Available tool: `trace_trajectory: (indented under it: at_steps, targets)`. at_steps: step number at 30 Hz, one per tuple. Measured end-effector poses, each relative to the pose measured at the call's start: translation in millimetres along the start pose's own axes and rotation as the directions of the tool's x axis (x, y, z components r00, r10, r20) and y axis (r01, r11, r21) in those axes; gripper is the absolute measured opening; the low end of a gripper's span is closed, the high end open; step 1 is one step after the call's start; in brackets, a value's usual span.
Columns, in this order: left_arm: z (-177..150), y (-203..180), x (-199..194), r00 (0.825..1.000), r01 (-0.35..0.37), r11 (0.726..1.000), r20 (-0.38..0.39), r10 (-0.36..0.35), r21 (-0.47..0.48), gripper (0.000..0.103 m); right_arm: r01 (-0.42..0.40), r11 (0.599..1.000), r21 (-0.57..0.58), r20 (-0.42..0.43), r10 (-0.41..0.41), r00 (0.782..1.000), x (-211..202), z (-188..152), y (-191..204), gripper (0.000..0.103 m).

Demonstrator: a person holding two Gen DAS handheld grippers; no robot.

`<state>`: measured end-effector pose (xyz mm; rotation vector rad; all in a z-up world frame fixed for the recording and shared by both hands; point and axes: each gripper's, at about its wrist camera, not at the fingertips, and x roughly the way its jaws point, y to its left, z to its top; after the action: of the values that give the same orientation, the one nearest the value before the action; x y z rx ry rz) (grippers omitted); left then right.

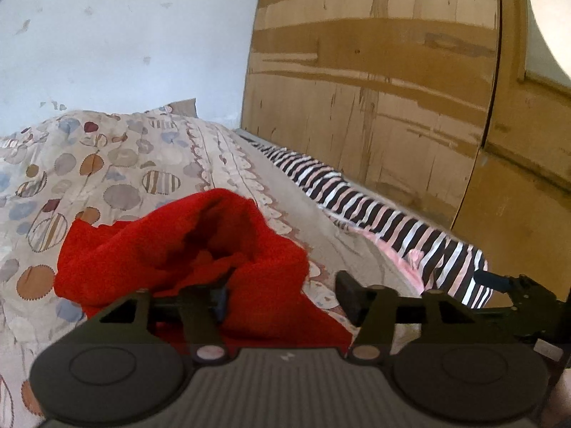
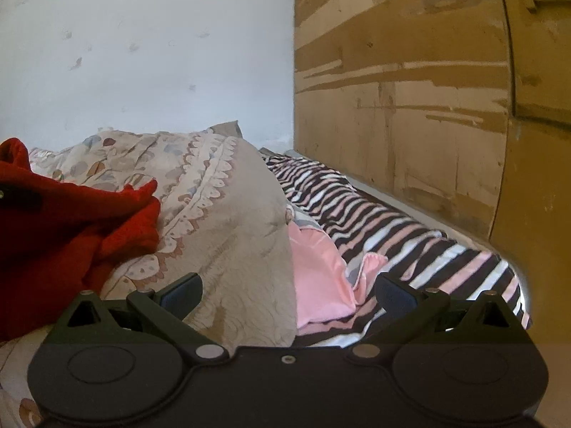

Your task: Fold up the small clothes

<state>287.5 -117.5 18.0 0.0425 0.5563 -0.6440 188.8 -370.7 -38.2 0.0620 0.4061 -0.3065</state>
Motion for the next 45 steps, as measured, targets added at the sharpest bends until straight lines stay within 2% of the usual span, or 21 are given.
trace_trajectory:
  at_steps: [2,4,6,9,12,14,17,20,22,23,25,27,29,32,34,37,39,41,42,44,45]
  targets:
    - [-3,-1,-12,0.999,0.002,1.0,0.039,-0.002,-0.019,0.088,0.002,1.0,-0.017,0.007,-0.001,1.0,-2,4,1,0.103]
    - [-6,-4,-24,0.997,0.0,1.0,0.083,0.002,-0.021,0.101,0.007,1.0,-0.025,0.013,-0.006,1.0,-3,8,1,0.103]
    - [-10,-10,-33,0.994,-0.008,1.0,0.112,0.006,0.016,0.102,0.007,1.0,-0.027,0.017,-0.007,1.0,-5,11,1,0.103]
    - [-15,-14,-32,0.995,-0.01,0.997,0.095,0.003,0.073,0.102,0.001,1.0,-0.027,0.017,-0.001,1.0,-6,17,2,0.103]
    - [-19,-11,-29,0.995,0.034,0.996,0.09,-0.041,0.077,0.102,-0.039,0.997,-0.073,0.028,0.041,0.999,-6,30,7,0.103]
    - [-23,-10,-28,0.994,0.059,0.995,0.085,-0.065,0.076,0.102,-0.08,0.988,-0.135,0.036,0.085,0.996,-2,48,11,0.103]
    - [-30,-10,-28,0.993,0.07,0.994,0.094,-0.078,0.083,0.102,-0.191,0.96,-0.204,0.005,0.196,0.981,10,85,16,0.103]
    - [-34,-10,-27,0.992,0.08,0.994,0.095,-0.087,0.077,0.102,-0.354,0.896,-0.268,-0.063,0.35,0.935,24,128,31,0.103]
    - [-34,-10,-26,0.992,0.084,0.994,0.093,-0.09,0.071,0.102,-0.477,0.822,-0.311,-0.14,0.457,0.878,33,154,52,0.103]
    - [-34,-10,-25,0.991,0.086,0.994,0.093,-0.092,0.069,0.102,-0.54,0.772,-0.335,-0.19,0.506,0.841,38,166,66,0.103]
    - [-35,-11,-24,0.992,0.086,0.994,0.091,-0.093,0.07,0.102,-0.624,0.679,-0.386,-0.275,0.561,0.781,40,182,95,0.103]
    - [-37,-12,-23,0.992,0.083,0.993,0.089,-0.09,0.08,0.102,-0.679,0.579,-0.451,-0.344,0.59,0.731,37,194,129,0.102]
    - [-38,-14,-23,0.992,0.082,0.993,0.09,-0.089,0.086,0.102,-0.713,0.486,-0.506,-0.394,0.605,0.692,31,200,157,0.102]
    - [-39,-14,-22,0.991,0.084,0.993,0.094,-0.092,0.081,0.102,-0.76,0.36,-0.541,-0.494,0.596,0.633,29,196,194,0.094]
    - [-39,-14,-22,0.991,0.087,0.993,0.096,-0.094,0.076,0.102,-0.784,0.304,-0.541,-0.538,0.591,0.601,23,185,212,0.089]
    - [-39,-14,-22,0.991,0.086,0.993,0.097,-0.093,0.078,0.102,-0.818,0.26,-0.513,-0.581,0.596,0.554,19,174,231,0.084]
    - [-39,-15,-21,0.991,0.081,0.993,0.097,-0.089,0.084,0.102,-0.822,0.243,-0.515,-0.603,0.578,0.549,20,169,245,0.079]
    - [-40,-16,-21,0.992,0.075,0.993,0.097,-0.083,0.089,0.102,-0.807,0.253,-0.533,-0.631,0.516,0.579,23,161,258,0.071]
    - [-39,-16,-21,0.992,0.072,0.993,0.099,-0.081,0.09,0.102,-0.797,0.263,-0.543,-0.643,0.48,0.597,26,158,264,0.059]
    - [-40,-16,-22,0.992,0.064,0.994,0.103,-0.074,0.092,0.102,-0.789,0.264,-0.556,-0.653,0.448,0.61,30,153,270,0.034]
    - [-41,-16,-22,0.992,0.063,0.994,0.103,-0.073,0.094,0.102,-0.788,0.266,-0.556,-0.651,0.449,0.612,31,153,267,0.034]
